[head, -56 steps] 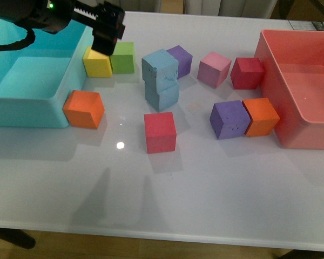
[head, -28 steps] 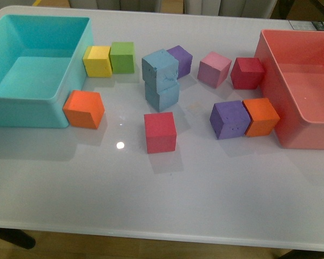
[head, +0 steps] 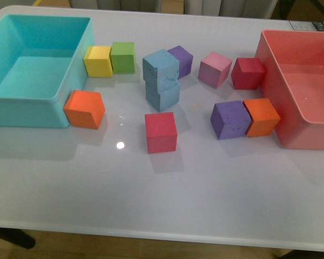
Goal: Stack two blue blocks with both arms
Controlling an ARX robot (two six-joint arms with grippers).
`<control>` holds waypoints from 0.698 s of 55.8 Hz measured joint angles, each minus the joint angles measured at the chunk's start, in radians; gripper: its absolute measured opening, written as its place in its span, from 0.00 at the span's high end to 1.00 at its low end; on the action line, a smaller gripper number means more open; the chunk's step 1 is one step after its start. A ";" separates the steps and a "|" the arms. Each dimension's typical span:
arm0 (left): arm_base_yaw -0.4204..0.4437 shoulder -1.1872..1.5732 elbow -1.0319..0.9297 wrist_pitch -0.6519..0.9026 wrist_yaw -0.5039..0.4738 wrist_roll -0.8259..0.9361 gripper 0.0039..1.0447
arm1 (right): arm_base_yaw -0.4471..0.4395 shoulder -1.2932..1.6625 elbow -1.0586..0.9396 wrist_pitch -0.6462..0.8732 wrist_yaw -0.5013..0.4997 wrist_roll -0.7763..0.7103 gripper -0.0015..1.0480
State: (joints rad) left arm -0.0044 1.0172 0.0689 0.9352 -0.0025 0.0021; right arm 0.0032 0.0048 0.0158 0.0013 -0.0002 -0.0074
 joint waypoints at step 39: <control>0.000 -0.558 -0.054 -0.480 0.003 0.000 0.99 | 0.000 0.000 0.000 0.000 0.000 0.000 0.09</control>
State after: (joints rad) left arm -0.0044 0.4595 0.0151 0.4553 0.0002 0.0021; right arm 0.0032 0.0048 0.0154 0.0013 0.0002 -0.0074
